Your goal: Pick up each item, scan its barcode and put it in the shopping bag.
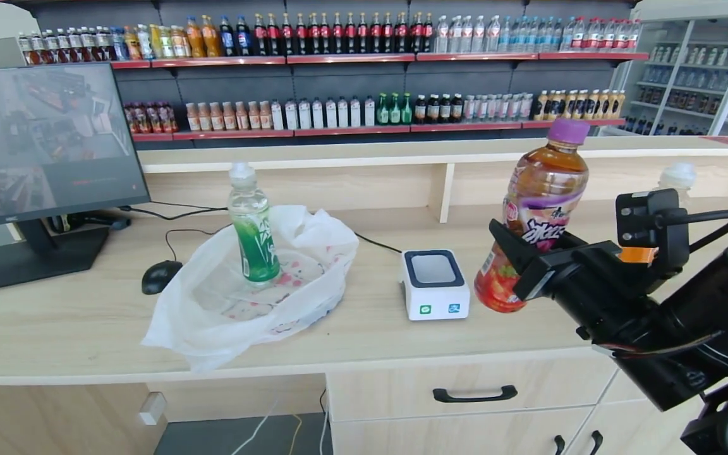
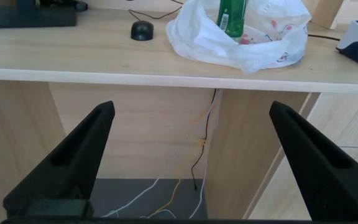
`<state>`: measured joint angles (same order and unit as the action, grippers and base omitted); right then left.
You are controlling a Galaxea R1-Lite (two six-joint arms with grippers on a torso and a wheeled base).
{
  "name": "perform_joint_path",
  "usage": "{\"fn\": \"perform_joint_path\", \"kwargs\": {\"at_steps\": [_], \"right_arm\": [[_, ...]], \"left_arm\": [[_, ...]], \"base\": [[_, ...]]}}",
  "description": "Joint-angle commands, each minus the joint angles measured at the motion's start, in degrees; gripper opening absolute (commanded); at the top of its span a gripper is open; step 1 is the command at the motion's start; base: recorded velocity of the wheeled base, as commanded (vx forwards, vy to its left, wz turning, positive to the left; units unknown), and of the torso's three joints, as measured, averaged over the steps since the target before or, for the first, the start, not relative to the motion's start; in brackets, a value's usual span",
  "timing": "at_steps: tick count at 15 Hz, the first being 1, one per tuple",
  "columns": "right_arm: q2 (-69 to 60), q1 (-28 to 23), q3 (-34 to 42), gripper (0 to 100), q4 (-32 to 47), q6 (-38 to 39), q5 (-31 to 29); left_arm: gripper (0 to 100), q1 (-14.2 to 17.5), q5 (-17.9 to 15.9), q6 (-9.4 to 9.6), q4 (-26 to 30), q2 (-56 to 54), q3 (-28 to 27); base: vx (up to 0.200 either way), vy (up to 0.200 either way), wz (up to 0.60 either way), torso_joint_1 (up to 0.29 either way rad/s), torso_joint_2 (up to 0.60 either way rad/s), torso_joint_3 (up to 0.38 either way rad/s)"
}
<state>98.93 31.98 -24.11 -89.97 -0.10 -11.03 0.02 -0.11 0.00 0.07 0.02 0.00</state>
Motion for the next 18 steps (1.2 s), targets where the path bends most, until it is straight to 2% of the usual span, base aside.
{"fn": "perform_joint_path", "kwargs": {"at_steps": [1,3,5,8,14,18], "right_arm": [[0.7,0.0,-0.1,0,0.0,-0.2,0.0],[1.2,-0.2,-0.4,0,0.0,-1.7,0.1],[1.8,-0.2,-1.2,0,0.0,-5.5,2.2],[3.6,-0.4,-2.6,0,0.0,-13.4,3.6],[1.9,-4.9,-3.4,0,0.0,-29.8,3.6],[1.1,-5.3,-5.2,0,0.0,-33.1,4.4]], "left_arm": [[100,0.0,0.0,0.00,0.0,0.0,0.0],[100,0.0,0.0,0.18,0.0,0.0,0.0],[100,0.0,0.0,0.18,0.0,0.0,0.0],[100,0.0,0.0,0.18,0.0,0.0,0.0],[100,0.0,0.0,0.18,0.0,0.0,0.0],[100,0.0,0.0,0.18,0.0,0.0,0.0]], "base": [[0.000,0.200,0.00,0.002,0.01,0.012],[0.000,0.200,0.00,0.002,0.00,0.002],[0.000,0.000,0.00,0.000,0.00,0.000],[0.000,0.000,0.00,0.000,0.00,0.000],[0.000,0.000,0.00,0.000,0.00,0.000],[0.000,0.000,0.00,0.000,0.00,0.000]]}}
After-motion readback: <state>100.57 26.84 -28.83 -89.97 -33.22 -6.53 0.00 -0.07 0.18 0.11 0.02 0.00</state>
